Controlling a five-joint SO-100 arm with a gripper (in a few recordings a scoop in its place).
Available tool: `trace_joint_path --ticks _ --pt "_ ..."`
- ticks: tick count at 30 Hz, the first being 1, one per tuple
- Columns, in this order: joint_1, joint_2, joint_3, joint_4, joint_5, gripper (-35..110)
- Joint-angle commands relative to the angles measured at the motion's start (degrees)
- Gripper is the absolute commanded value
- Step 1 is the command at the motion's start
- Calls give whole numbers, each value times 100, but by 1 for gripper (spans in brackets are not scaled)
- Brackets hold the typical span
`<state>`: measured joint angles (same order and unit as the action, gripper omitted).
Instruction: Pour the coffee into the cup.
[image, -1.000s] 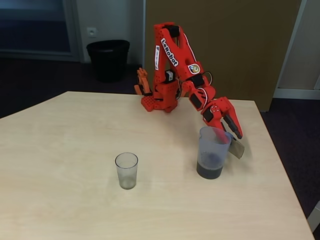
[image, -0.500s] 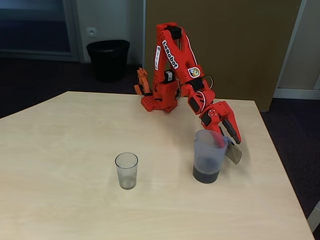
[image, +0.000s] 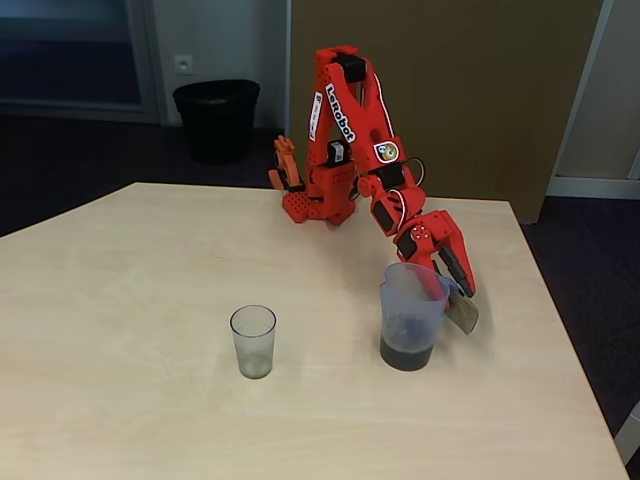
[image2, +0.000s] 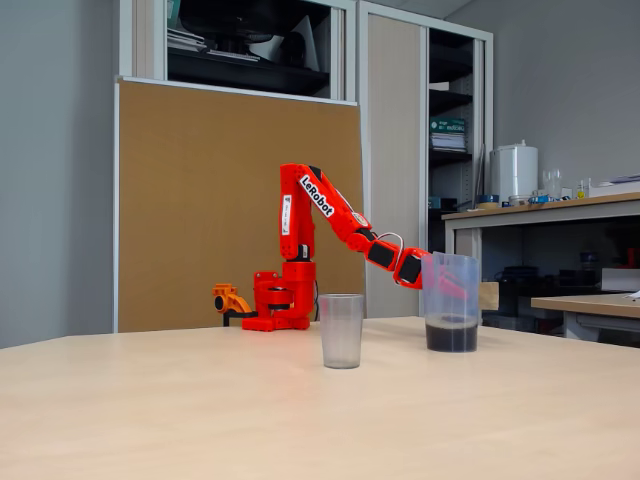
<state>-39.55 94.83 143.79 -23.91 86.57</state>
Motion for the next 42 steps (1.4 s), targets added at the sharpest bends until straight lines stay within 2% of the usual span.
trace_joint_path --ticks 1,16,26,34,42 --pt "35 -35 -220 -167 -62 16" --pt "281 -343 -519 -308 -264 10" --pt "439 -527 -650 -352 -211 0" --pt "615 -439 -483 -536 -527 0" --pt "773 44 -501 202 -413 0"
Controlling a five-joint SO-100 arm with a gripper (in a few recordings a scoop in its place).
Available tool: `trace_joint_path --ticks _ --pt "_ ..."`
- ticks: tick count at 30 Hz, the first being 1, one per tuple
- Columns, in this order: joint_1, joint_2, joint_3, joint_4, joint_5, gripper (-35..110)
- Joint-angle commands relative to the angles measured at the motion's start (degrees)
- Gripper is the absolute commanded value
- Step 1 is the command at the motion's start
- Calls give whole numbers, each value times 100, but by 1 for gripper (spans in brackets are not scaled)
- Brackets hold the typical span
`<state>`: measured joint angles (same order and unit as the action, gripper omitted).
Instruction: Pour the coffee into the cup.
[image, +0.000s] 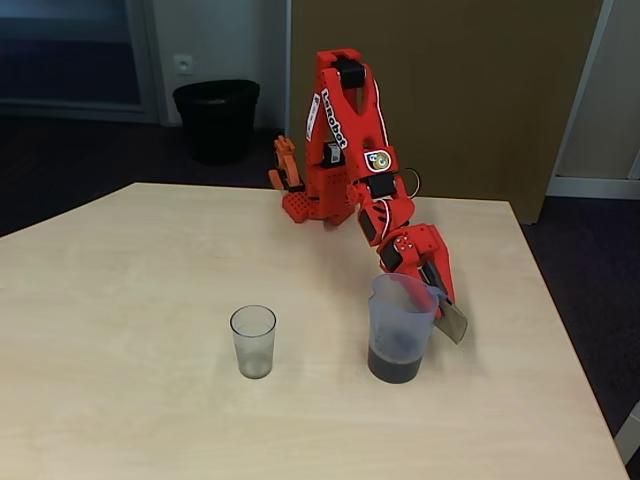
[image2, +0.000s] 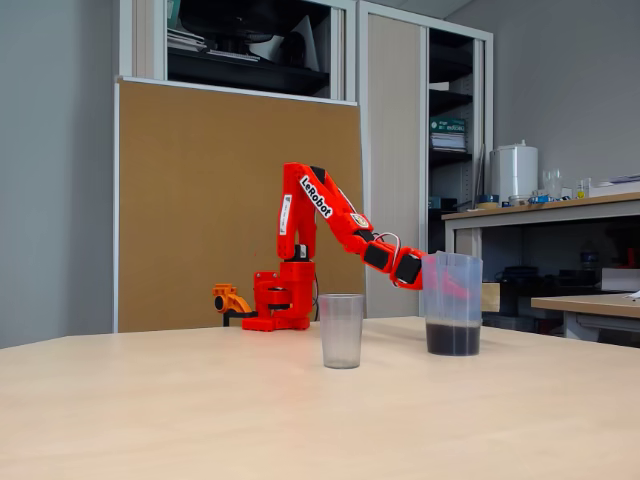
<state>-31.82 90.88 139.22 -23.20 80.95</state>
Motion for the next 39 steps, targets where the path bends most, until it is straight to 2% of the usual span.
trace_joint_path --ticks 1,19,27,39 --pt "9 510 -79 255 149 0" --pt "510 1837 -316 2039 35 0" --pt "668 1995 -765 2681 598 0" --pt "1028 1740 -1424 3032 1090 0"
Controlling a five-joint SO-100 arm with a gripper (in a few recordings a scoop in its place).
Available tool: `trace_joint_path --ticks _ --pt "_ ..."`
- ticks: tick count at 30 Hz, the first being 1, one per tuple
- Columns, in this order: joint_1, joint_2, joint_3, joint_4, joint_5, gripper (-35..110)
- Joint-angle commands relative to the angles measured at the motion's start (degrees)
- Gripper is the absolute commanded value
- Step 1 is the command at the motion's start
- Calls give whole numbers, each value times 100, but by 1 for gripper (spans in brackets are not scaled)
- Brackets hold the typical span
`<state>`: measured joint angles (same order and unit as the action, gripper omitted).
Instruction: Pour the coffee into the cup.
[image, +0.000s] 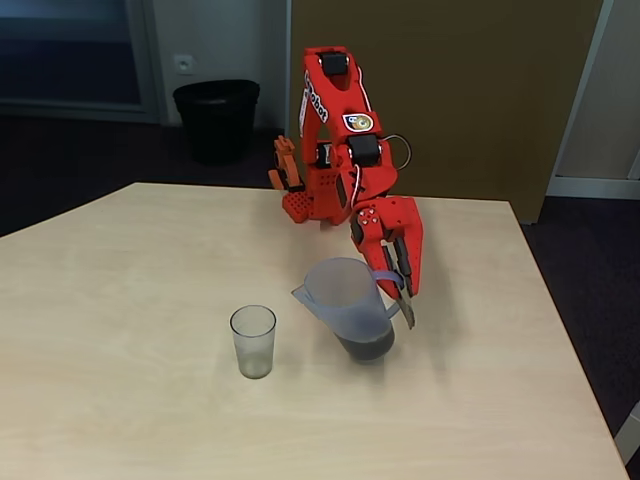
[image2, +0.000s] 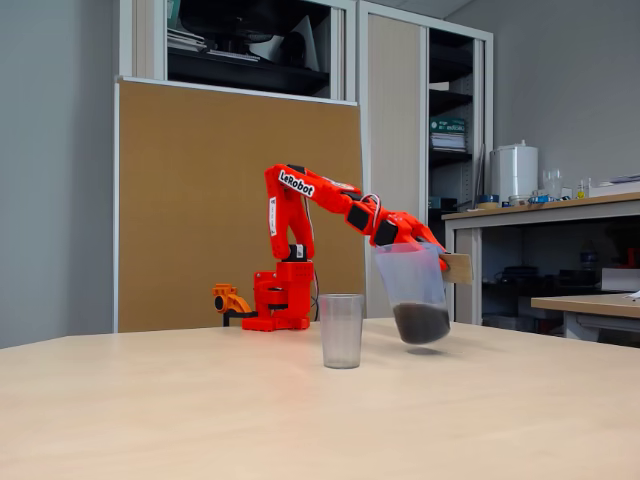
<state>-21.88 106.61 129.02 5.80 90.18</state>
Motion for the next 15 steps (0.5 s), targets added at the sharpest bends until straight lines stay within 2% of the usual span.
trace_joint_path --ticks 1,15 --pt "44 141 -448 141 272 0" --pt "334 -396 -844 -105 1459 0"
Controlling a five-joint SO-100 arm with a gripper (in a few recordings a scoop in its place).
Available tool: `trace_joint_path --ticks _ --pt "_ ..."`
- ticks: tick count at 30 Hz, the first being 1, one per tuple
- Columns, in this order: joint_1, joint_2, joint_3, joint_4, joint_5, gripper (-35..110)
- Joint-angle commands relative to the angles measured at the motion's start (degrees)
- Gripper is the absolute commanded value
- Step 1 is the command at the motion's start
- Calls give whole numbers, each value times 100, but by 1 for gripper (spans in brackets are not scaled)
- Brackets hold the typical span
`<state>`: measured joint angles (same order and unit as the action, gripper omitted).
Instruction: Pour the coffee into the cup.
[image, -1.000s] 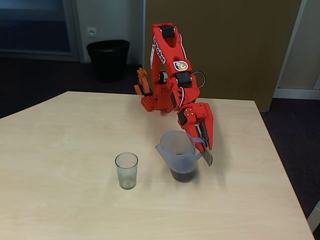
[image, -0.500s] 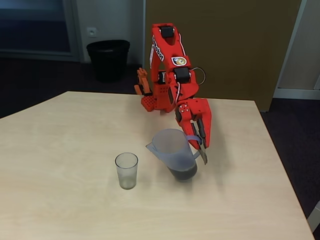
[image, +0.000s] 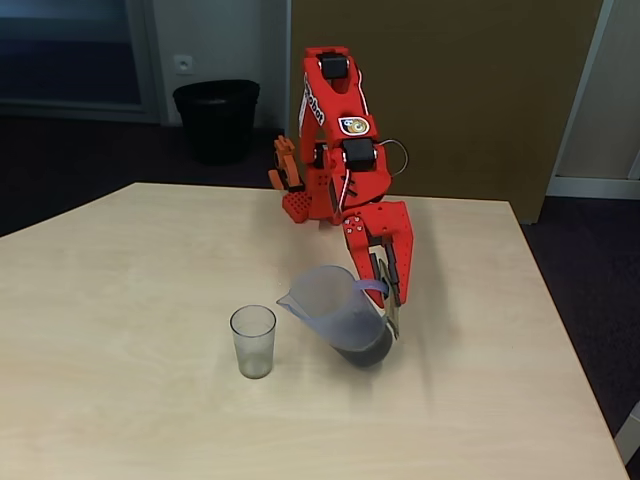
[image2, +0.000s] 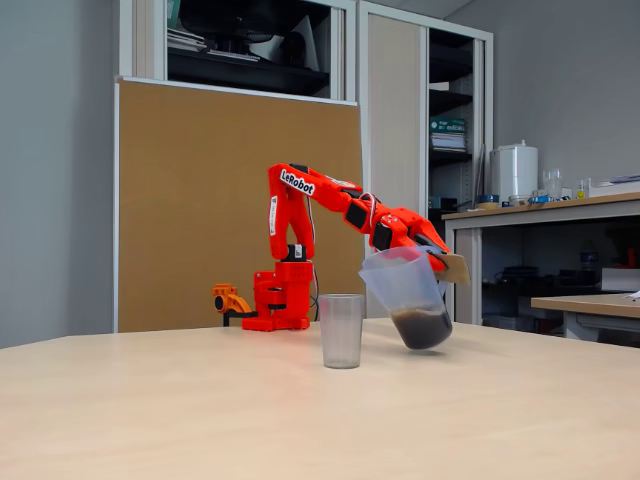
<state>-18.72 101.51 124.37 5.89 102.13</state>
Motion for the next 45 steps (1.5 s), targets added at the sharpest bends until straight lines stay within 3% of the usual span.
trace_joint_path --ticks 1,35,45 --pt "35 97 -413 -114 343 0" --pt "316 105 -800 -272 2804 0" --pt "448 141 -1011 -255 2927 0"
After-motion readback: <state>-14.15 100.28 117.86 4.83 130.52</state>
